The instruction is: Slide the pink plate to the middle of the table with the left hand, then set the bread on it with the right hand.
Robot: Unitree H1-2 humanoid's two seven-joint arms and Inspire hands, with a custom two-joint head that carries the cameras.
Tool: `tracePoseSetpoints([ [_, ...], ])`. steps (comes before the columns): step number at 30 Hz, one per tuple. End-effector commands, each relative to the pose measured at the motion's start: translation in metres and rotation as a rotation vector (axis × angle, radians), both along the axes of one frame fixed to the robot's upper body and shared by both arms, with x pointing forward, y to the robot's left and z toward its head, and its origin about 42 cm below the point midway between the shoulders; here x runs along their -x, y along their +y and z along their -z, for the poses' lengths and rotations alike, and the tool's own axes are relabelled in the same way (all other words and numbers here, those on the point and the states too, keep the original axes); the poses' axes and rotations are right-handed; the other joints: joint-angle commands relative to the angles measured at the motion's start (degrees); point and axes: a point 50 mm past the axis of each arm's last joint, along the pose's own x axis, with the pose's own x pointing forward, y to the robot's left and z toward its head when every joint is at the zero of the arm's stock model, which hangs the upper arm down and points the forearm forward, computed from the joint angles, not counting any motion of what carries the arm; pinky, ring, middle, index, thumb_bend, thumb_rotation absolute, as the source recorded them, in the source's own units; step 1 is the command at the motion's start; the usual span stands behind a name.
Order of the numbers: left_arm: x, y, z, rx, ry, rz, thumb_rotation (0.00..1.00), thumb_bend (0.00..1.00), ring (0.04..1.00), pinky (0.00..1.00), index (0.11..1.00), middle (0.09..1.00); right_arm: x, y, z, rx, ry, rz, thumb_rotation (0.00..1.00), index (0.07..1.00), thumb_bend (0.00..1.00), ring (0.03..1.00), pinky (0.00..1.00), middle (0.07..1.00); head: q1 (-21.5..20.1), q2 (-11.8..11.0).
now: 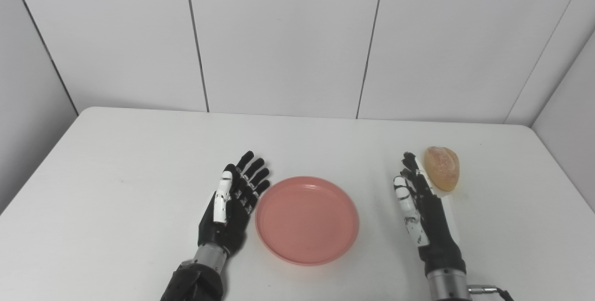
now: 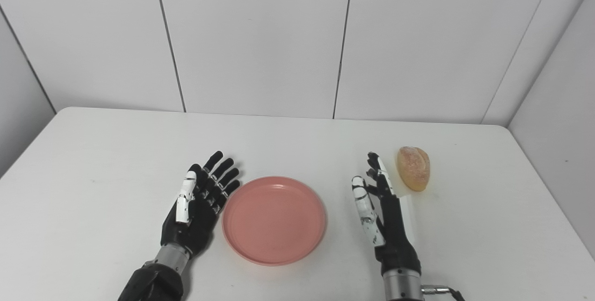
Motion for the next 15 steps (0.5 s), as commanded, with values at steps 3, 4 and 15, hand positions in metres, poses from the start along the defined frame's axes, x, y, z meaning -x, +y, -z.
tracePoseSetpoints([
  [3, 0.005, 0.005, 0.010, -0.004, 0.012, -0.009, 1.00, 0.38, 0.904, 0.92, 0.900, 0.904, -0.010, -0.004, -0.031, 0.066, -0.104, 0.059, 1.00, 0.904, 0.52, 0.873, 0.80, 0.899, -1.5, -0.6],
  [4, 0.005, 0.006, 0.011, -0.007, 0.008, -0.011, 1.00, 0.38, 0.904, 0.92, 0.900, 0.904, -0.013, -0.006, -0.034, 0.102, -0.108, 0.071, 1.00, 0.901, 0.53, 0.868, 0.79, 0.895, -1.9, -0.7],
  [15, 0.006, 0.018, 0.018, -0.017, -0.018, -0.034, 1.00, 0.37, 0.909, 0.93, 0.897, 0.908, -0.029, -0.018, -0.064, 0.243, -0.130, 0.177, 0.90, 0.913, 0.65, 0.881, 0.81, 0.915, -6.0, -1.9],
])
